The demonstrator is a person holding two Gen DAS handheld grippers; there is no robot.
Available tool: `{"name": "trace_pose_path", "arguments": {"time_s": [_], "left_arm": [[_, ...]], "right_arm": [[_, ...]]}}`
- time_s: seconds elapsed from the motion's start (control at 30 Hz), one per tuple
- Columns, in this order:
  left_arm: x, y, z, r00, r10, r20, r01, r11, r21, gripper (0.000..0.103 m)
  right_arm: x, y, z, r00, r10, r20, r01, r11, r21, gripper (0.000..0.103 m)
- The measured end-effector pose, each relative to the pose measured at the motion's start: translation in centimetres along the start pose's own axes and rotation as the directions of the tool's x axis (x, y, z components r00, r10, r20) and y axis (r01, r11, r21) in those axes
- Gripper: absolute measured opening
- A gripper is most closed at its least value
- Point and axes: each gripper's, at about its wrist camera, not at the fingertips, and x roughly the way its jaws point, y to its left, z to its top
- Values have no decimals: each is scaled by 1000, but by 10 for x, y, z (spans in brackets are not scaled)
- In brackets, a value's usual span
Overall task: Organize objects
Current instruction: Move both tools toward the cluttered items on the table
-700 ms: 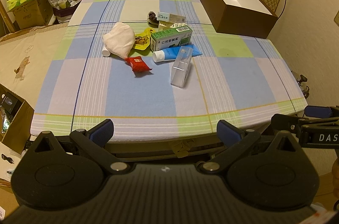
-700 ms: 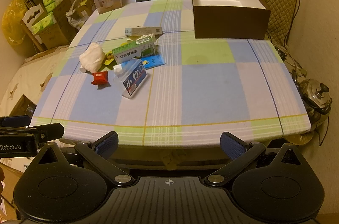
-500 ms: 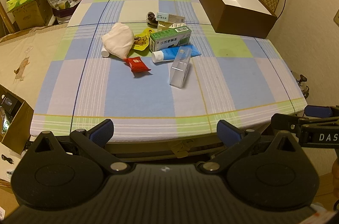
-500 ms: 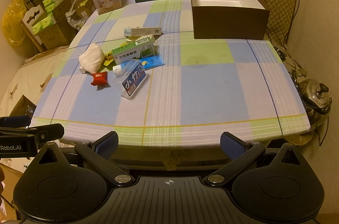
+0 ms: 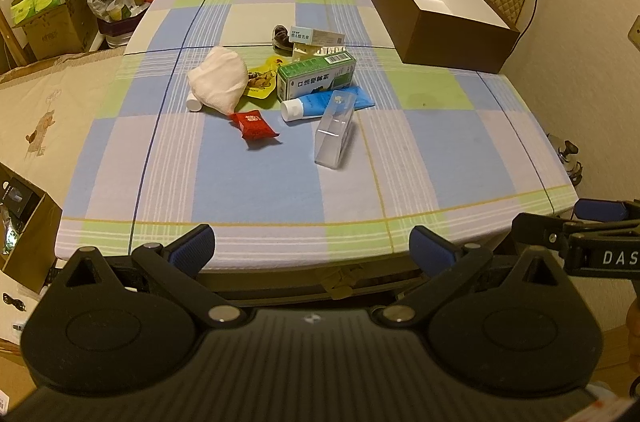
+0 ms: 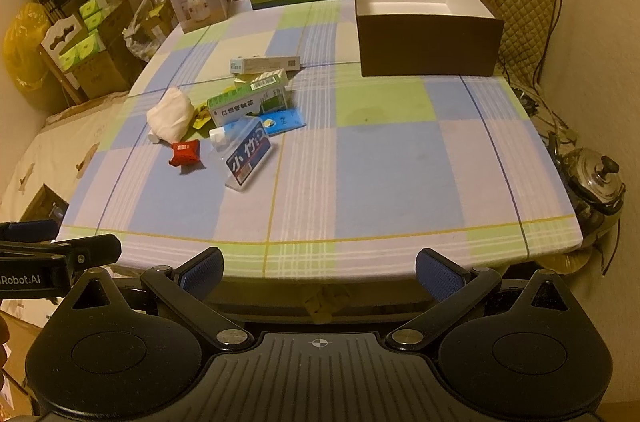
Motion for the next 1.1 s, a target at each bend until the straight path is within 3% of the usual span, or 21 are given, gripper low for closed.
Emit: {"name": "trace_pose_path", "arguments": {"time_s": [0.53,1.1], "left_arm": [[-1,-2,1,1000,3,2,-3,1000,-6,102],[8,13,16,1000,20,-14,-20,999,-29,102]], "right_arm": [[1,0,1,1000,5,2,-5,1000,-6,100],[21,11,23,999,42,-23,-43,999,-33,100]]}}
